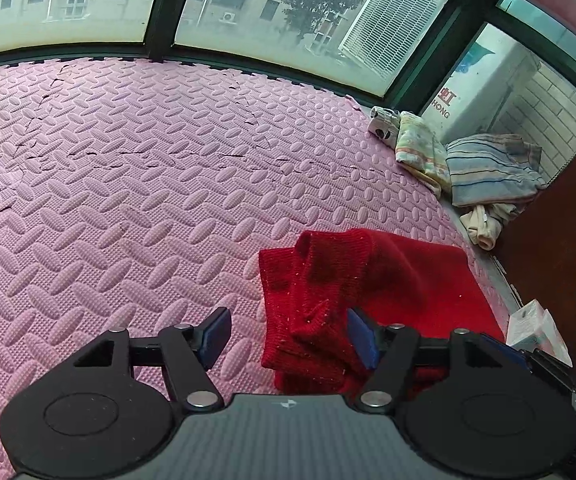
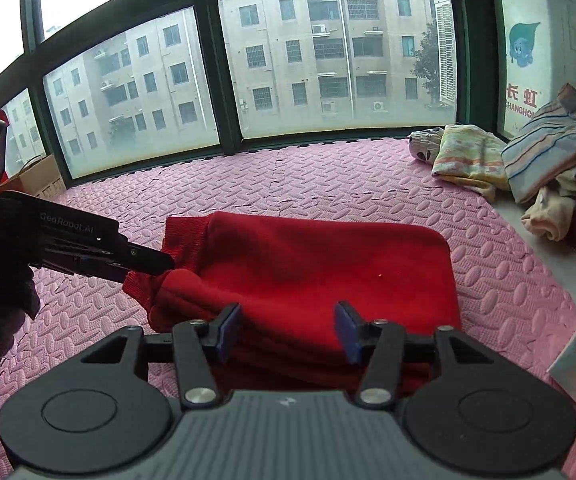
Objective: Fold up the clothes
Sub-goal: 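Open both grippers and release the folded sweatpants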
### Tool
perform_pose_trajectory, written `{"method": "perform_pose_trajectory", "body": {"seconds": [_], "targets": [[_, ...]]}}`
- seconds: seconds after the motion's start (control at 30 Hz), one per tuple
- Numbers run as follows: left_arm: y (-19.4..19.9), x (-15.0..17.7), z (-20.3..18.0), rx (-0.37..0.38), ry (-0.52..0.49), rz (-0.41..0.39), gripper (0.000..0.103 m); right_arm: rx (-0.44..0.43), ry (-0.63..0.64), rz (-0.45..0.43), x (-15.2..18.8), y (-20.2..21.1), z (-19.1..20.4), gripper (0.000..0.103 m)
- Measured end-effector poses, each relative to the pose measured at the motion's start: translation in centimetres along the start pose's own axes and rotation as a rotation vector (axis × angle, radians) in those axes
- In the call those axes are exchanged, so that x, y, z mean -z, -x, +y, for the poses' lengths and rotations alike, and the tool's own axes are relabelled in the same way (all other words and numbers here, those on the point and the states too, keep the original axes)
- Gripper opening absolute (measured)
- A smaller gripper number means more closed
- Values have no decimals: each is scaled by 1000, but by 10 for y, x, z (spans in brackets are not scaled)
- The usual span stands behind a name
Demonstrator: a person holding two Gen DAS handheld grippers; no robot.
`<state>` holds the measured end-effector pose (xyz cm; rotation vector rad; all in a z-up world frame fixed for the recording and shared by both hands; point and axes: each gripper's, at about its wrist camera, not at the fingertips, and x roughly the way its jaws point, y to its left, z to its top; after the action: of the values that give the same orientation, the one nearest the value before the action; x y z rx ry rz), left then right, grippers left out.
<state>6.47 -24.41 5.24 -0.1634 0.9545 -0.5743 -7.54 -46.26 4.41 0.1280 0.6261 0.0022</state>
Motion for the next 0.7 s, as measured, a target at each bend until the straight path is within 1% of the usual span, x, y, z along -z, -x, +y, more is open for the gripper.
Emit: {"method": "perform_pose_trajectory", "body": {"seconds": [0.23, 0.3, 0.37, 0.5, 0.53, 0.57, 0.6, 0.63, 0.7], "targets": [[2, 3, -3, -20, -12, -3, 69, 24, 35, -68, 7, 11, 7, 54], [3, 4, -4, -25, -15, -4, 69, 37, 16, -97, 4, 19, 3, 55], [3, 4, -4, -31, -18, -5, 69, 71, 1, -108, 2, 21, -3, 60], [5, 8, -7, -39, -22, -6, 69, 88, 9, -78, 11, 10, -8, 64], [7, 8, -8, -41, -26, -7, 70, 91, 12, -70, 13, 7, -10, 67], [9, 9, -9, -44, -30, -9, 71, 89, 20, -68, 14, 6, -9, 73], [10, 10, -10, -47, -34, -10, 74, 83, 20, -73, 13, 7, -7, 76], [12, 11, -11, -49, -38, -11, 75, 75, 14, -79, 13, 9, -6, 82], [16, 12, -12, -46, -46, -13, 79, 65, 14, -92, 11, 12, -3, 84]]}}
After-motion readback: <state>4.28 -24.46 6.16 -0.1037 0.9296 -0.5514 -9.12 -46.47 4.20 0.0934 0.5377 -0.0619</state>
